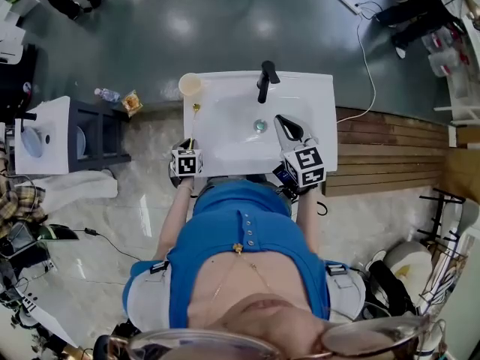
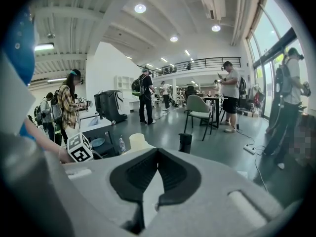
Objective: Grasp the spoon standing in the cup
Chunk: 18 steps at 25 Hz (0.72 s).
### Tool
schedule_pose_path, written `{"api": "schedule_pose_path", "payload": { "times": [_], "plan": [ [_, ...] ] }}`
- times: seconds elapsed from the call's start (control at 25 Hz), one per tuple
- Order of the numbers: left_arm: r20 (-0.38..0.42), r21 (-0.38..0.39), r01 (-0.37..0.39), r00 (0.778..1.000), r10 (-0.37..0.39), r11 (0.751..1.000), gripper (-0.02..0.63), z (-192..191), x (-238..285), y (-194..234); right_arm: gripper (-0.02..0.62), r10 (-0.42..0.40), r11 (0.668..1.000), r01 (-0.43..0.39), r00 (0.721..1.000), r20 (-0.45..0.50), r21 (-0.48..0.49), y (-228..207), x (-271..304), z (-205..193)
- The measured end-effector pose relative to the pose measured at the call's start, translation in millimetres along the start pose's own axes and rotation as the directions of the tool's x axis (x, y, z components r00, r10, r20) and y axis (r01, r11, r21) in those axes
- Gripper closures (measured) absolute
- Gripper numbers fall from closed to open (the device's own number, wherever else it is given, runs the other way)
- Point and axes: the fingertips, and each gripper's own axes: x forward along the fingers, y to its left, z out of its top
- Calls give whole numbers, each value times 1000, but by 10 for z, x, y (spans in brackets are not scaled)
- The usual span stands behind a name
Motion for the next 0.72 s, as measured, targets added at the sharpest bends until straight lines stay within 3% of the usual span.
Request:
{"api": "schedule_pose_path", "payload": {
  "times": [0.2, 0.72],
  "plan": [
    [-40, -12, 12, 999, -13, 1000, 550, -53, 32, 4, 592, 12, 1000, -12, 1000, -6, 0, -3, 20, -42],
    [-26, 24, -4, 1000, 5, 1000, 513, 22, 5, 43, 592, 42, 999, -42, 999, 14, -20, 56, 30, 23]
  ]
}}
